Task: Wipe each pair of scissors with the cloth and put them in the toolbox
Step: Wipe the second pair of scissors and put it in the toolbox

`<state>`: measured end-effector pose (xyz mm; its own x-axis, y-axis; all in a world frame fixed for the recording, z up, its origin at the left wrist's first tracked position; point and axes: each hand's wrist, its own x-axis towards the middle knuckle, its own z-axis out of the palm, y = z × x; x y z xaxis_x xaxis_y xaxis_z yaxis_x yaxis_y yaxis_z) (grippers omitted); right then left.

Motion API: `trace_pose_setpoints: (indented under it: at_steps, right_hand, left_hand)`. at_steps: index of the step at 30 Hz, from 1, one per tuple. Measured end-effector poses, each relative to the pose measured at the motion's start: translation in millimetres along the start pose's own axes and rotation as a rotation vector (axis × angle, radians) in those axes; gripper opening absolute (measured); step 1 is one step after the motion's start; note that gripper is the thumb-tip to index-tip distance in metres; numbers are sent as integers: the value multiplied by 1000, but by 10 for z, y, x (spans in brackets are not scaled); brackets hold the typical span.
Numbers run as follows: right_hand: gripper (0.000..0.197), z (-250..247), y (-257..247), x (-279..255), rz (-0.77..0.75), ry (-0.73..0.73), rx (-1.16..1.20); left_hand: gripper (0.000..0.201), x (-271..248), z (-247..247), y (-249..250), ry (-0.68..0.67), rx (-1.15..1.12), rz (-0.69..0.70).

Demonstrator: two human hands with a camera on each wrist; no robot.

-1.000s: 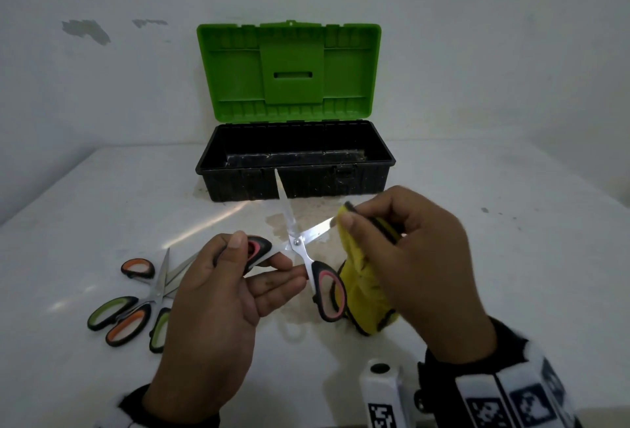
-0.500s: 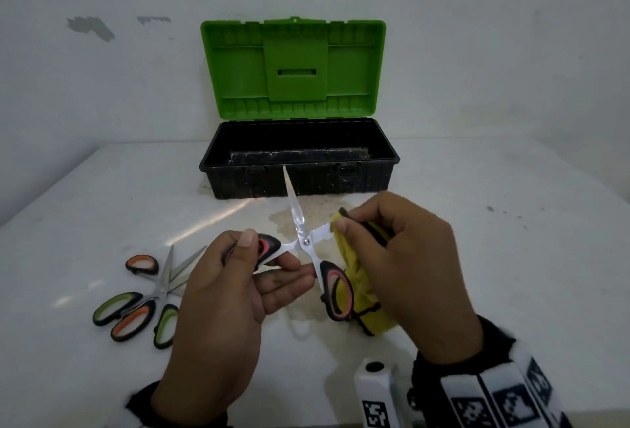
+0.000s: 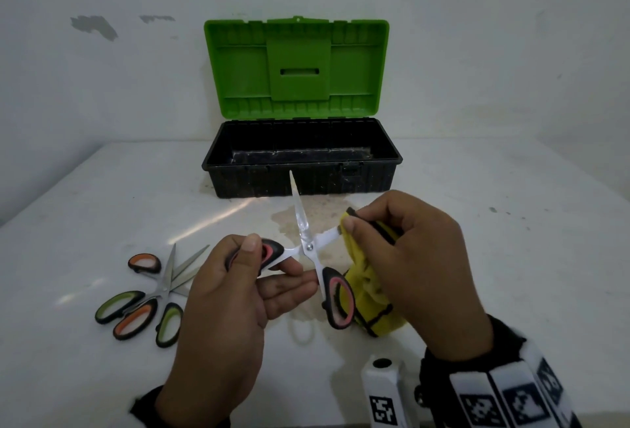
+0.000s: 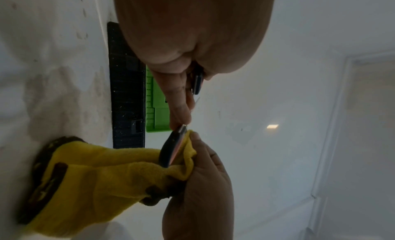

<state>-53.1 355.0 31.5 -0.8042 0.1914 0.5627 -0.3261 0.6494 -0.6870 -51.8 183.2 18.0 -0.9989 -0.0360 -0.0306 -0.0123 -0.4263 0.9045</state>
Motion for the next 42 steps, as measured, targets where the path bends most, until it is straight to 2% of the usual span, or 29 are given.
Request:
trace_pose_setpoints:
  at_steps: [4, 11, 16, 19, 27, 29, 33, 36, 42]
  right_hand:
    - [9, 48, -72, -43, -41, -55, 30]
    - [12, -54, 135, 115, 153, 9, 40]
    - [14, -45, 58, 58, 219, 12, 189]
    - [18, 37, 5, -9, 219, -21, 167]
    - [20, -73, 158, 70, 335, 49, 236]
    - [21, -100, 204, 101, 350, 70, 254]
    - [21, -179, 300, 144, 389, 127, 317]
    - [21, -268, 318, 155, 412, 171, 392]
    - [20, -167, 167, 72, 329, 40, 352]
  left_hand:
    - [29, 8, 3, 10, -20, 3, 11]
    - [30, 11, -60, -39, -34, 8, 17]
    - [29, 26, -56, -57, -46, 16, 47]
    - [28, 12, -49, -61, -74, 41, 86]
    - [44, 2, -185, -103, -187, 133, 179]
    - [46, 6, -185, -101, -166, 121, 174]
    - [30, 9, -168, -109, -65, 60, 123]
    - [28, 24, -169, -106, -39, 80, 119]
    - [30, 41, -124, -103, -51, 79, 91]
